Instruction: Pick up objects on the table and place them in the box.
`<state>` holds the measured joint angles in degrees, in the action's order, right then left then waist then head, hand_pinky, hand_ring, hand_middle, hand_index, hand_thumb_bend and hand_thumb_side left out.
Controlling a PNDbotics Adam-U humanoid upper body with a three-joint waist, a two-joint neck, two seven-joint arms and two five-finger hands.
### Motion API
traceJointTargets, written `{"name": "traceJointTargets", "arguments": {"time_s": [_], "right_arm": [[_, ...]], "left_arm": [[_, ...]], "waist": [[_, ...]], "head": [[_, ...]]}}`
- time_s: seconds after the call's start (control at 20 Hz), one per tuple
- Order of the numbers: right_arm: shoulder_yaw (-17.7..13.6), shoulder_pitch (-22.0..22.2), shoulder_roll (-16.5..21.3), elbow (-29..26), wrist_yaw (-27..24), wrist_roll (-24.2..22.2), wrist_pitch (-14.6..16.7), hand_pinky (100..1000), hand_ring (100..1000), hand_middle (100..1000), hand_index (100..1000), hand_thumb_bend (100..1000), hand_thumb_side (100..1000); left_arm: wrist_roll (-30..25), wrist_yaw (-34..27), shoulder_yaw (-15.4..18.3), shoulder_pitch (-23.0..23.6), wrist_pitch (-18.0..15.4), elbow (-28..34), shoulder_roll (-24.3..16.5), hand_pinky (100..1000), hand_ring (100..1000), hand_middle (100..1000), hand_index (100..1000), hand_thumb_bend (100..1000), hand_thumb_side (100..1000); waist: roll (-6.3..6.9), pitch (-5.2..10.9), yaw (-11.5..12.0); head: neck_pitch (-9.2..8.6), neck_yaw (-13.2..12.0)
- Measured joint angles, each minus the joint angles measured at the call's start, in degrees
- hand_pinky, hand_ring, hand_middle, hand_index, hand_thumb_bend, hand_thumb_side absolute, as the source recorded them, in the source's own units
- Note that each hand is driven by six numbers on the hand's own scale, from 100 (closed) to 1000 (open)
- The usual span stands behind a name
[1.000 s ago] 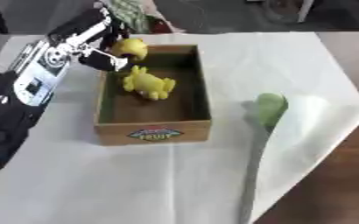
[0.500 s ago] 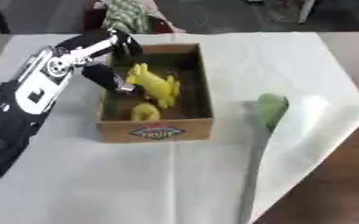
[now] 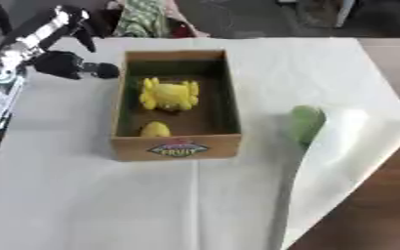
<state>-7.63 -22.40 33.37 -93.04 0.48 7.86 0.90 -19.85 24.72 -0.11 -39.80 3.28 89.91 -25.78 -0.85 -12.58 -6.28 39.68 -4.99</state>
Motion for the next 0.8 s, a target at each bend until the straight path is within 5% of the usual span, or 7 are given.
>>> {"name": "traceJointTargets", "arguments": {"time_s": [0.55, 0.8], "right_arm": [[5.1, -3.8, 6.5, 5.4, 2.9, -6.3, 2.4, 747, 816, 787, 816, 100, 100], [5.7, -4.4, 7.3, 7.7, 4.0, -8.5, 3.5, 747, 816, 787, 816, 100, 100]], "left_arm": [[10.0, -10.0, 7.0, 11.9, 7.4, 12.1, -0.4, 615, 483, 558, 728, 829, 547], [15.1, -13.0, 7.1, 13.6, 8.2, 13.5, -0.4, 615, 483, 558, 728, 829, 547]], "waist": [[-0.05, -0.07, 1.9], [-0.01, -0.06, 1.9]], "head": [[-0.42, 1.4], [-0.42, 1.5]]}}
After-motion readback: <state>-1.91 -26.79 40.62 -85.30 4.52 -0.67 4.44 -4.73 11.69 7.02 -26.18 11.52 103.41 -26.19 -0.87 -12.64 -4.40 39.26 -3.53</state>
